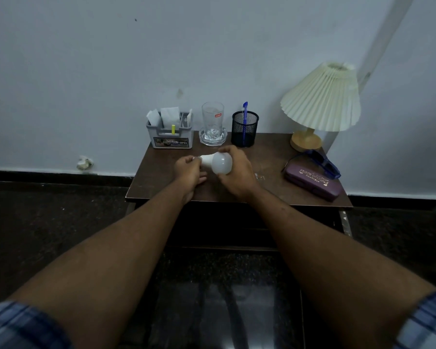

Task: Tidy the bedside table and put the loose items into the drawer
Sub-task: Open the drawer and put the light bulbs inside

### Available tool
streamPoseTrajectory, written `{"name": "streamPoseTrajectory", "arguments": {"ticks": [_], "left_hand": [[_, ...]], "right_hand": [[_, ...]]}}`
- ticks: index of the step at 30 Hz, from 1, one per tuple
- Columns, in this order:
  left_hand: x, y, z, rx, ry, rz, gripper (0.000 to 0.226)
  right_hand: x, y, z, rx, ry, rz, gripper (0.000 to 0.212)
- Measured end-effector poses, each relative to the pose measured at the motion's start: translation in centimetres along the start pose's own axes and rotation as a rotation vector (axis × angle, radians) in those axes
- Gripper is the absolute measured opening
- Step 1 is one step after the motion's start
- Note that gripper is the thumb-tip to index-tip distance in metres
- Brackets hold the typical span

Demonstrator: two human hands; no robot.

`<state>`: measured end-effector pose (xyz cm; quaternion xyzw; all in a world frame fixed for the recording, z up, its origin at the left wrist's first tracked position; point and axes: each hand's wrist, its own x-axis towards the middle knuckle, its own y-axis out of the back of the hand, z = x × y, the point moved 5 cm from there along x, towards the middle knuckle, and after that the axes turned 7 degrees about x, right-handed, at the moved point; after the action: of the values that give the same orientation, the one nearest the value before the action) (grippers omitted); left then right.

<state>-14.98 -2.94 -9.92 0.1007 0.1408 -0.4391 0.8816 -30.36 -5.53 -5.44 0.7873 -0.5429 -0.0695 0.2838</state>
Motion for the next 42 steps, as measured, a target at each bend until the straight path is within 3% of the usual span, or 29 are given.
{"name": "streamPoseTrajectory", "arguments": {"ticks": [6, 9, 16, 20, 30, 42], "left_hand": [[-3.7, 1.4, 0.2, -0.148, 0.025, 0.03, 0.013], [-5.9, 2.2, -0.1, -0.209, 0.028, 0.01, 0.014], [-10.5, 4.6, -3.0, -0.301, 0.076, -0.047, 0.013], [-12.1, 5.8, -6.2, -0.25, 0.107, -0.055, 0.003], [-13.7, 6.9, -10.9, -0.188, 0.182, -0.093, 0.008], [-10.5, 6.7, -14.0, -0.145, 0.208, -0.046, 0.015]], "right_hand": [[-1.8, 1.3, -1.2, 0.267, -0.063, 0.124, 0.028], [-3.5, 1.9, -1.2, 0.384, -0.153, 0.195, 0.034], [-8.8, 1.4, -0.2, 0.519, -0.288, 0.075, 0.045], [-11.6, 0.8, 1.3, 0.483, -0.308, 0.029, 0.05], [-15.5, -1.1, 4.8, 0.508, -0.498, -0.01, 0.038], [-14.1, -3.7, 9.0, 0.561, -0.633, -0.006, 0.034]]}}
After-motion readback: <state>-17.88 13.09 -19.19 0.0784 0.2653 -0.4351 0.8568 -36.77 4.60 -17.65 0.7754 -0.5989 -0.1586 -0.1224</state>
